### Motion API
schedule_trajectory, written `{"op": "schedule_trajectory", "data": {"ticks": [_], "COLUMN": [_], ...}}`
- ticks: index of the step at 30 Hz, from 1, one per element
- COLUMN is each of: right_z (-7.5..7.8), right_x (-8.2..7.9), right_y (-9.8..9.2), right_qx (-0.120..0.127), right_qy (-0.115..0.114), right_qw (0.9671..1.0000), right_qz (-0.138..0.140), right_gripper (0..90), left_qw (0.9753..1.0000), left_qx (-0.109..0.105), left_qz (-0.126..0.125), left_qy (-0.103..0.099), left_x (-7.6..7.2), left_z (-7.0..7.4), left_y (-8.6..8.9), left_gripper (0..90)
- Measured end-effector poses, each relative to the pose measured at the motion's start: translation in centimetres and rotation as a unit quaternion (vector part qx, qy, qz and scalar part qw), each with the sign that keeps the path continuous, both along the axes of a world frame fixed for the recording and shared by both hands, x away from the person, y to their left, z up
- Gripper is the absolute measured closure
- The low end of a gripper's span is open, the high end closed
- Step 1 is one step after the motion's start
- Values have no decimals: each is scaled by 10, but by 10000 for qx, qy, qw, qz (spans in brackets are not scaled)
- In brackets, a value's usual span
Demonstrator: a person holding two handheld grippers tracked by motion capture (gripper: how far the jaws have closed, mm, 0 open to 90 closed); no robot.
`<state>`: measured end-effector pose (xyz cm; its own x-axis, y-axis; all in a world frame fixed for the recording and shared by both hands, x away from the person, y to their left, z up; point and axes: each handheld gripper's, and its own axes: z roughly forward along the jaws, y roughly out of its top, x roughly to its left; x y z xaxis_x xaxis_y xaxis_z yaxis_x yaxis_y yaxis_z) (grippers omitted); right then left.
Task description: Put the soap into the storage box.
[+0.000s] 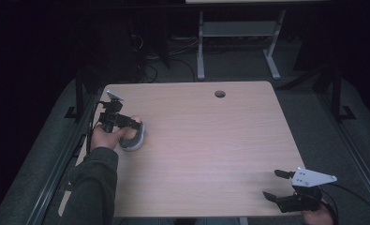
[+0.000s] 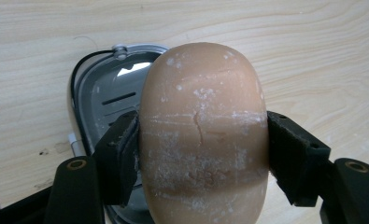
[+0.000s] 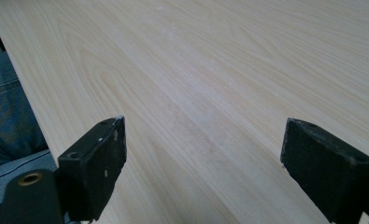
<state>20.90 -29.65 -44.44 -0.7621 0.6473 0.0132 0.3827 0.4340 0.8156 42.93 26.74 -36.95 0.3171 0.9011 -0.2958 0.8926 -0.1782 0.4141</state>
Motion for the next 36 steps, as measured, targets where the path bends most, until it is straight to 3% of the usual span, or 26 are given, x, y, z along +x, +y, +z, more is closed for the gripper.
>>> {"op": "schedule_trajectory", "data": {"ticks": [14,16,24,36], "right_z": [0,0,0,1], "right_x": [-1,-1,-1,-1], "right_y": [0,0,0,0], "right_qx": [-2,12,1,17], "right_qy": [34,33,20,13], "right_qw": [10000,10000,10000,10000], "right_qz": [17,18,26,33], "right_gripper": [138,138,138,138], "left_qw": [9997,9998,9993,9985], "left_qx": [208,130,307,475], "left_qz": [139,162,203,272], "left_qy": [-60,-61,46,-6], "left_x": [2,1,1,1], "left_z": [-5,-7,-18,-19], "left_y": [-1,0,2,-1], "left_gripper": [323,323,323,322]}}
